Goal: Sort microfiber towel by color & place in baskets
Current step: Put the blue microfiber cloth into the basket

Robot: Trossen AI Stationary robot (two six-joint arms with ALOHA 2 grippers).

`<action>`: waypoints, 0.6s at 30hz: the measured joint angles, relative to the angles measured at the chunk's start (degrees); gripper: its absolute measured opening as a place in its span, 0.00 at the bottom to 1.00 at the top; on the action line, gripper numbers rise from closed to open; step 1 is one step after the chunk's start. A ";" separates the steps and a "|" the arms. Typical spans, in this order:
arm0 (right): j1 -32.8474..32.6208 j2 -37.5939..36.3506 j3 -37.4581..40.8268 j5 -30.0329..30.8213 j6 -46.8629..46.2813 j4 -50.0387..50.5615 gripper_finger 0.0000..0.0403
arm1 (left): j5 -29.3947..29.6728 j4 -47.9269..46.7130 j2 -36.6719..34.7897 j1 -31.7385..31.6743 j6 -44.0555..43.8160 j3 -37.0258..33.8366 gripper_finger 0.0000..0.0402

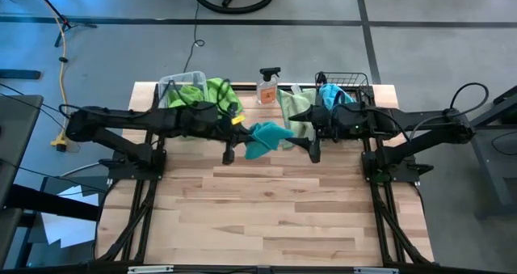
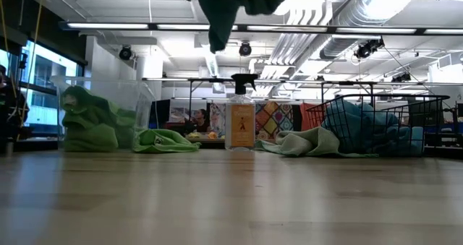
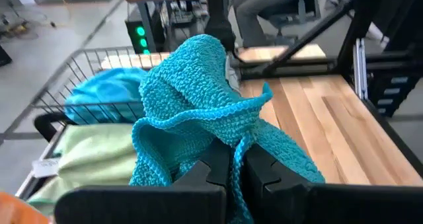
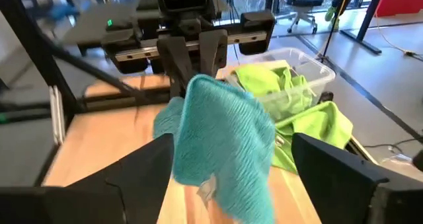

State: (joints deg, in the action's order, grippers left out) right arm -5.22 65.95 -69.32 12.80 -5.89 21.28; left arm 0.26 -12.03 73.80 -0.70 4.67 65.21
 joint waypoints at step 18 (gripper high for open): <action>0.01 9.65 -0.04 1.08 7.43 4.91 0.79 | 1.50 6.48 7.14 1.47 2.88 0.00 0.00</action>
State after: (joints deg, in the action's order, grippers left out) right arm -5.21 75.60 -69.36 13.88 1.54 26.19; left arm 1.76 -5.55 80.95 0.77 7.55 65.21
